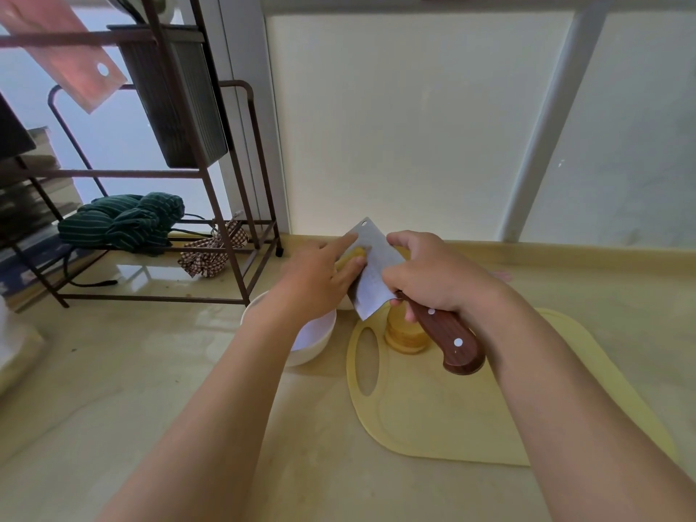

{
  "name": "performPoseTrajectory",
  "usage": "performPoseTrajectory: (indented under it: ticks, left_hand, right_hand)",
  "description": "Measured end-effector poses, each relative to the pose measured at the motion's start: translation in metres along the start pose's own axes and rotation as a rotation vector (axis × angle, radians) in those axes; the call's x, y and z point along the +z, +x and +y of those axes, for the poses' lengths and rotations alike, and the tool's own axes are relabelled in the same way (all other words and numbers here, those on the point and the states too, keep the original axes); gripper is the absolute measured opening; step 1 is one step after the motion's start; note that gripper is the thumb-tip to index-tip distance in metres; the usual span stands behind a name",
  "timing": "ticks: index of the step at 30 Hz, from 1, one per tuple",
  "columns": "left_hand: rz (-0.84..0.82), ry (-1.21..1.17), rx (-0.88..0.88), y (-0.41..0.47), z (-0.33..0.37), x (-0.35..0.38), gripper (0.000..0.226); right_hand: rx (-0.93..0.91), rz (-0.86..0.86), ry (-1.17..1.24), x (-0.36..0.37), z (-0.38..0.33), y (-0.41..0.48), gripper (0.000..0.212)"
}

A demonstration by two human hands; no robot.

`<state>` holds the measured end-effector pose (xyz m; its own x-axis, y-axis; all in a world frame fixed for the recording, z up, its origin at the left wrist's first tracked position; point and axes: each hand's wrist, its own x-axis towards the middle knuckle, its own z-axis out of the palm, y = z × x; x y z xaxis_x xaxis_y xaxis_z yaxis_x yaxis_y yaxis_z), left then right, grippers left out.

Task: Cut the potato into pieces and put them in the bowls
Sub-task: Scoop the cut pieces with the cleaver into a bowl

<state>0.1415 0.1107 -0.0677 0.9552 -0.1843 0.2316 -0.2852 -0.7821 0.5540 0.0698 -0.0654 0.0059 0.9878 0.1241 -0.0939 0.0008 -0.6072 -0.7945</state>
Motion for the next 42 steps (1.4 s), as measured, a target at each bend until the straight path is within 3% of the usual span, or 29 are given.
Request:
performPoseTrajectory:
  ticks: [8, 13, 24, 32, 42]
  left_hand:
    - [0.046, -0.057, 0.088, 0.000, -0.001, 0.002, 0.039]
    - [0.019, -0.031, 0.222, -0.003, 0.004, 0.001, 0.041]
    - [0.047, -0.005, 0.105, -0.008, 0.007, -0.004, 0.025]
    - [0.021, 0.051, 0.011, -0.013, 0.014, -0.006, 0.026]
    - [0.115, -0.037, -0.056, -0.014, 0.018, -0.013, 0.030]
  right_hand:
    - [0.003, 0.009, -0.031, -0.003, 0.003, 0.002, 0.077]
    - [-0.003, 0.012, -0.035, -0.003, 0.003, 0.001, 0.076]
    - [0.012, 0.024, -0.042, -0.007, 0.005, 0.000, 0.076]
    - [0.007, 0.060, -0.047, -0.017, 0.008, 0.000, 0.073]
    - [-0.001, 0.123, -0.017, -0.023, 0.013, 0.004, 0.075]
